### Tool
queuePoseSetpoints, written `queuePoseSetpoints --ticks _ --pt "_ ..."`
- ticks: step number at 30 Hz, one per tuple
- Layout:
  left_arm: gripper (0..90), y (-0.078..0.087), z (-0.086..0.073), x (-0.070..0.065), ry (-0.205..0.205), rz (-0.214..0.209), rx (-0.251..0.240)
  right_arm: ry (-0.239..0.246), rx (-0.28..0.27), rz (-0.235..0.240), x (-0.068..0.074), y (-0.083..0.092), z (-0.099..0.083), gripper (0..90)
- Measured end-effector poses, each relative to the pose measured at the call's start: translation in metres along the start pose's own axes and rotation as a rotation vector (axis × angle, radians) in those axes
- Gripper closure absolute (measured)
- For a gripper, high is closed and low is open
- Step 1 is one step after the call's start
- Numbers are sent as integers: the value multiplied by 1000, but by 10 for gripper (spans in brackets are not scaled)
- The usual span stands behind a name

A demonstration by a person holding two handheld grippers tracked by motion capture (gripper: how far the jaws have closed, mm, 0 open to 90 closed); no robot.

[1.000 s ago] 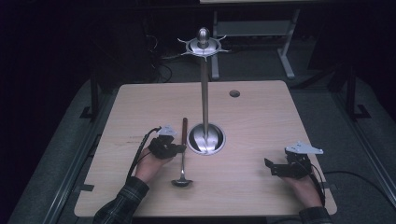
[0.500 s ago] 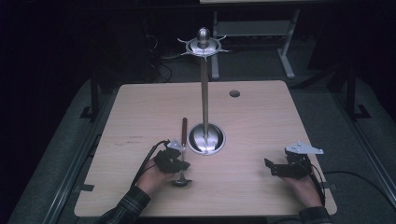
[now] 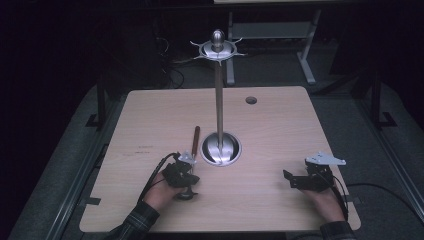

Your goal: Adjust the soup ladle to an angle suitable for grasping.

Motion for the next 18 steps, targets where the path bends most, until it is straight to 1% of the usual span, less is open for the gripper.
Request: queuePoseSetpoints --ticks 2,4,6,7,14,15,17,18 --pt "897 1 -3 1 5 13 -10 -1 1 0 0 0 0 59" --pt "898 4 -5 2 5 22 -8 0 2 -1 0 0 0 59" --pt "898 6 -7 4 10 32 -7 1 2 -1 0 0 0 59" --pt "898 7 -8 5 20 33 -7 1 2 -1 0 0 0 59" --pt "898 17 -14 11 34 63 -5 4 4 -5 -1 0 -1 59" --pt "898 18 -15 13 29 76 -2 -3 5 -7 -1 1 -1 59" --pt "898 19 -17 14 30 89 2 -3 2 -7 -2 1 -1 60" --pt "898 20 -19 15 36 103 1 -1 1 -6 -2 1 -1 60"
Point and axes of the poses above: each handheld gripper's, and its own axes: y roughly backward along the jaws, z roughly out of its top, x roughly to its left, the point moved 1 cm from there along -y, roughly forward along the jaws, and after that the axes turned 11 degrees about -z, right-handed, at the moved point
